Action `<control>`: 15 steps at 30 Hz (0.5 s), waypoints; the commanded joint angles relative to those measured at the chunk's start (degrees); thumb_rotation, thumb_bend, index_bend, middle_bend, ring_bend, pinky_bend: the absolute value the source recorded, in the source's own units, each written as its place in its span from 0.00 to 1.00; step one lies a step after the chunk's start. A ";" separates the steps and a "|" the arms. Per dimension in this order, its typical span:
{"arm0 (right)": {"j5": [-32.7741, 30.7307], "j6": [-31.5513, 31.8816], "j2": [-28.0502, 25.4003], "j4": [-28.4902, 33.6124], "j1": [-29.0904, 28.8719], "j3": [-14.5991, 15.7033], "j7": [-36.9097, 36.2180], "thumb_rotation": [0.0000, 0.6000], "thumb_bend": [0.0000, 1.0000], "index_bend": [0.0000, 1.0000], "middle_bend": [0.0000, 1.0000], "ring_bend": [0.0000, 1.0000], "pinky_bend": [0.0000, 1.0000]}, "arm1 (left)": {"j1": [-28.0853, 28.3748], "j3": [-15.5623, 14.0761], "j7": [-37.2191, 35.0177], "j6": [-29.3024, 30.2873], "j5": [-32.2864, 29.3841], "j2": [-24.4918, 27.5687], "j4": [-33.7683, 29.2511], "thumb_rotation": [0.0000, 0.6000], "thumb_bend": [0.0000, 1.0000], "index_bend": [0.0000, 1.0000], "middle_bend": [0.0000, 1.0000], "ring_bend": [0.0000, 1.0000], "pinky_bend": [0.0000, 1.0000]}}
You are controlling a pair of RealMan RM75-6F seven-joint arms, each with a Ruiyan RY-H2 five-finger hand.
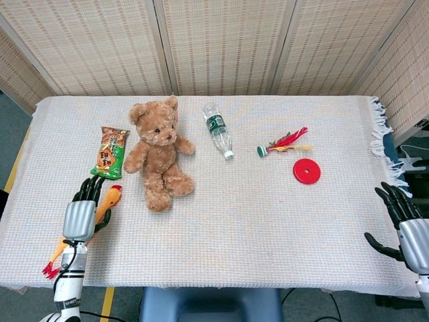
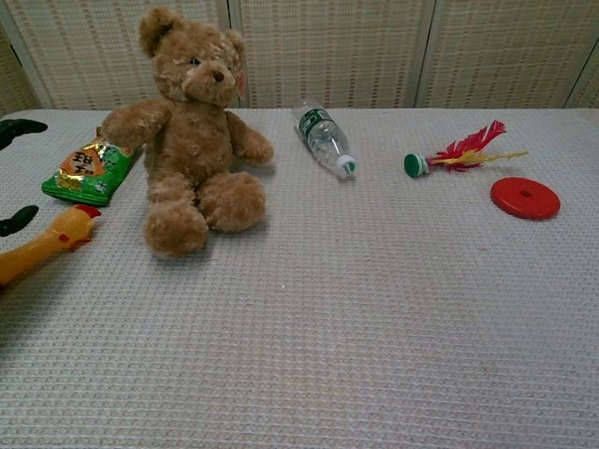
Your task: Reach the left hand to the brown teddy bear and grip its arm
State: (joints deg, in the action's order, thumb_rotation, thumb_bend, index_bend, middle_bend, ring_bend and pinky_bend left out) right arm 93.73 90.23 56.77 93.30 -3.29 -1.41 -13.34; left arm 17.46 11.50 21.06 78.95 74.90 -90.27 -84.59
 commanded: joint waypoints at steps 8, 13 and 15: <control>-0.03 -0.33 -0.16 0.41 -0.02 0.13 -0.43 1.00 0.13 0.00 0.00 0.00 0.13 | 0.18 2.36 0.94 2.18 -3.69 -3.34 0.31 1.00 0.38 0.00 0.01 0.03 0.28; -0.40 -0.79 0.14 0.22 -0.25 -0.05 -0.32 1.00 0.13 0.00 0.00 0.00 0.13 | 2.60 6.75 -0.28 -0.05 -9.40 -7.33 0.87 1.00 0.38 0.00 0.04 0.06 0.29; -0.93 -1.46 0.06 0.53 -0.41 -0.09 0.05 1.00 0.13 0.00 0.00 0.00 0.13 | 4.16 8.64 -0.02 -1.95 -12.28 -8.75 1.54 1.00 0.38 0.00 0.04 0.06 0.29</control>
State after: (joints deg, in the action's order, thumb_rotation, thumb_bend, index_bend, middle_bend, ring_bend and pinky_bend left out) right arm 93.05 89.03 56.84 93.68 -3.60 -1.45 -13.47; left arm 19.81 17.89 21.20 79.04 65.51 -97.11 -83.78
